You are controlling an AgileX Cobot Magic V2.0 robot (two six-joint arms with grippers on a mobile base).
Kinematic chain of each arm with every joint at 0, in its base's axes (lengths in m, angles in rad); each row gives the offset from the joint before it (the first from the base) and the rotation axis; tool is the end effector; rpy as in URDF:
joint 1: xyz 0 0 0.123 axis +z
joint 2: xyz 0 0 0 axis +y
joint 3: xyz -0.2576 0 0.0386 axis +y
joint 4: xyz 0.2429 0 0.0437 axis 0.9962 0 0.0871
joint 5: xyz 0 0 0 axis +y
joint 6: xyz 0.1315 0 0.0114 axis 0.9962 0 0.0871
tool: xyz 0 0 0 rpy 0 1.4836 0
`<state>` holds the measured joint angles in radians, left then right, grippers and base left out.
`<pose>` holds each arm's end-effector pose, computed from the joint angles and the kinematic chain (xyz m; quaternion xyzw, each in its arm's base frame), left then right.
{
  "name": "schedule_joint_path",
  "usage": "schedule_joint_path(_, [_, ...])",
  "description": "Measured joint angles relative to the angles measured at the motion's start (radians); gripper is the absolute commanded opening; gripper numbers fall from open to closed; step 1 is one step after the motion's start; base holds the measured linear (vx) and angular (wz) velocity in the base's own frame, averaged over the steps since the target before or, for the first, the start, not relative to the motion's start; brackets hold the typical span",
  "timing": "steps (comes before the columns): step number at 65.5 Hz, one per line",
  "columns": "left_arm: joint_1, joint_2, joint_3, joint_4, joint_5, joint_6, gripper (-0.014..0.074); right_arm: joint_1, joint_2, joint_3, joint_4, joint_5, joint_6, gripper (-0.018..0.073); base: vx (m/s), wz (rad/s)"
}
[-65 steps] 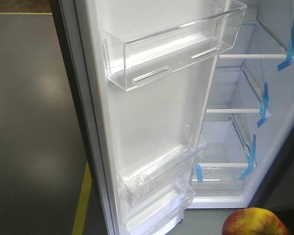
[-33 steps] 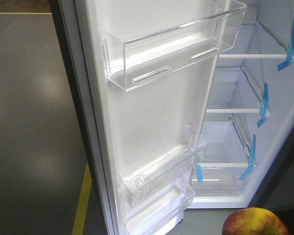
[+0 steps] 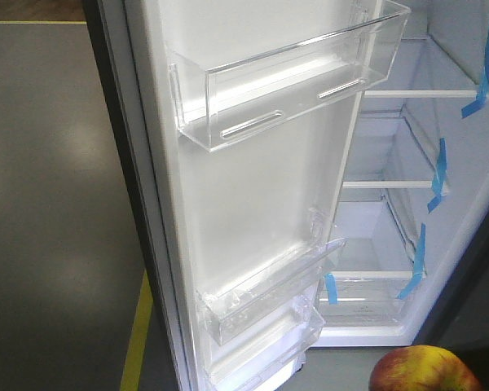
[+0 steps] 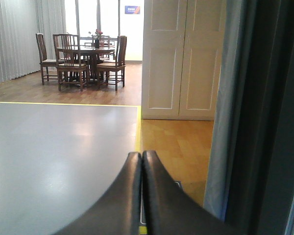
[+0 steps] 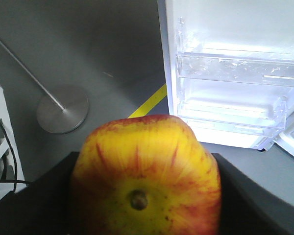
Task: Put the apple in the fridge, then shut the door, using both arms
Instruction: 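Raise the right gripper with the apple up toward the upper door bin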
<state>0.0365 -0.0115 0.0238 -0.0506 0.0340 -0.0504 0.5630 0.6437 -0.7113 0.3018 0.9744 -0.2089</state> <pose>0.1172 0.0040 0.2047 -0.0469 0.6909 -0.0238 0.7210 0.1059 0.1053 0.2768 -0.3157 0.8645 0.2083 0.3312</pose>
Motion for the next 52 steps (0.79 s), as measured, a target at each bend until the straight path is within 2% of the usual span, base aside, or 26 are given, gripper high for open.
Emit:
schedule_joint_path(8, [0.000, 0.000, 0.000, 0.000, 0.000, 0.000, -0.0006, 0.000, 0.000, 0.000, -0.006, -0.004, -0.003, 0.0067, 0.00, 0.00])
schedule_joint_path(19, [0.000, 0.000, 0.000, 0.000, 0.000, 0.000, -0.0006, 0.000, 0.000, 0.000, -0.069, -0.038, 0.009, 0.0071, 0.00, 0.00])
schedule_joint_path(24, [0.000, 0.000, 0.000, 0.000, 0.000, 0.000, -0.0006, 0.000, 0.010, -0.001, -0.128, -0.062, 0.079, 0.0074, 0.00, 0.00])
schedule_joint_path(33, [0.000, 0.000, 0.000, 0.000, 0.000, 0.000, -0.0006, 0.000, 0.079, -0.030, -0.317, -0.068, 0.257, 0.0082, 0.00, 0.00])
schedule_joint_path(40, [0.000, 0.000, 0.000, 0.000, 0.000, 0.000, -0.0006, 0.000, 0.150, -0.077, -0.440, -0.068, 0.351, 0.0088, 0.00, 0.00])
schedule_joint_path(52, [0.000, 0.000, 0.000, 0.000, 0.000, 0.000, -0.0006, -0.004, 0.295, -0.191, -0.534, -0.069, 0.415, 0.0123, 0.00, 0.00])
